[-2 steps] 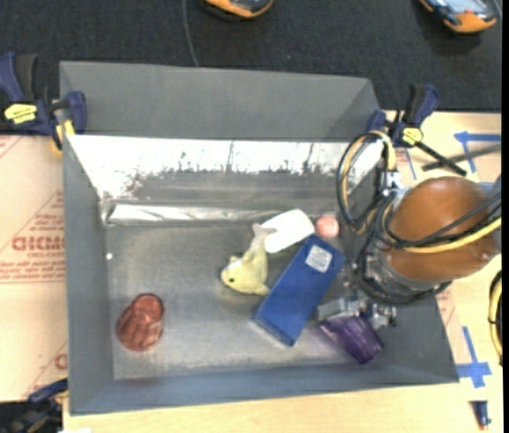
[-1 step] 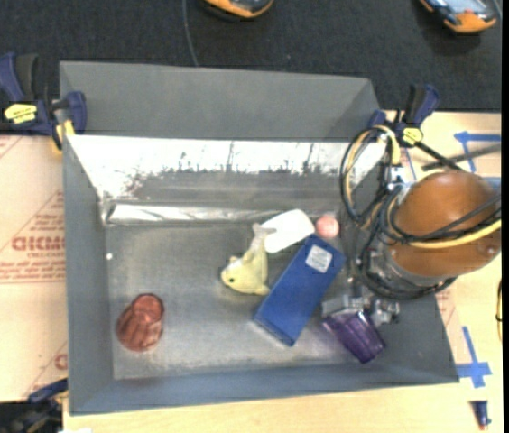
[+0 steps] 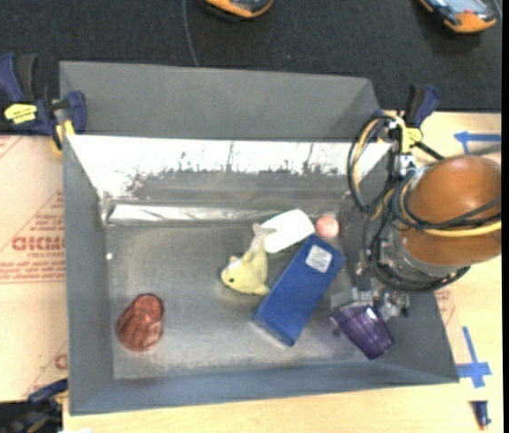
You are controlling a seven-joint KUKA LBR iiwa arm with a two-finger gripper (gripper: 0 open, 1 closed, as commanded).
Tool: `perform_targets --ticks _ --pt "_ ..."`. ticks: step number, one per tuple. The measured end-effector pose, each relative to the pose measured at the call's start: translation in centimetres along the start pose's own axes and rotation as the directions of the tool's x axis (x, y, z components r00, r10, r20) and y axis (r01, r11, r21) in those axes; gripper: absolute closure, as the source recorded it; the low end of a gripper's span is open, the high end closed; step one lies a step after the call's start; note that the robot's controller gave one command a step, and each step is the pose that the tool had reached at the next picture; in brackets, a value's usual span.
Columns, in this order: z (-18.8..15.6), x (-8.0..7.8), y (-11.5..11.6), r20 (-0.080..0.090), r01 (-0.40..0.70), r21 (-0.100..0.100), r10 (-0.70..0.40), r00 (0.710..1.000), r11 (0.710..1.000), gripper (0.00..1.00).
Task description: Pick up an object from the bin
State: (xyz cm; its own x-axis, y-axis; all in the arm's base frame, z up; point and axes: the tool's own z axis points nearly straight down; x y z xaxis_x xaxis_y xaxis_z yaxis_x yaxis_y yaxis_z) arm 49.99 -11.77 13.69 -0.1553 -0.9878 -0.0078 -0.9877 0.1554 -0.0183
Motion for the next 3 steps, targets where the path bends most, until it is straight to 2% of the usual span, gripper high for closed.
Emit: perform_targets --ticks 1,3 --pt "-4.0 0.0 -0.2 0.000 -0.003 0.003 0.003 1.000 1.000 1.00" --pt "-7.1 0.0 -0.4 0.002 -0.008 0.008 0.008 1.000 1.000 1.00"
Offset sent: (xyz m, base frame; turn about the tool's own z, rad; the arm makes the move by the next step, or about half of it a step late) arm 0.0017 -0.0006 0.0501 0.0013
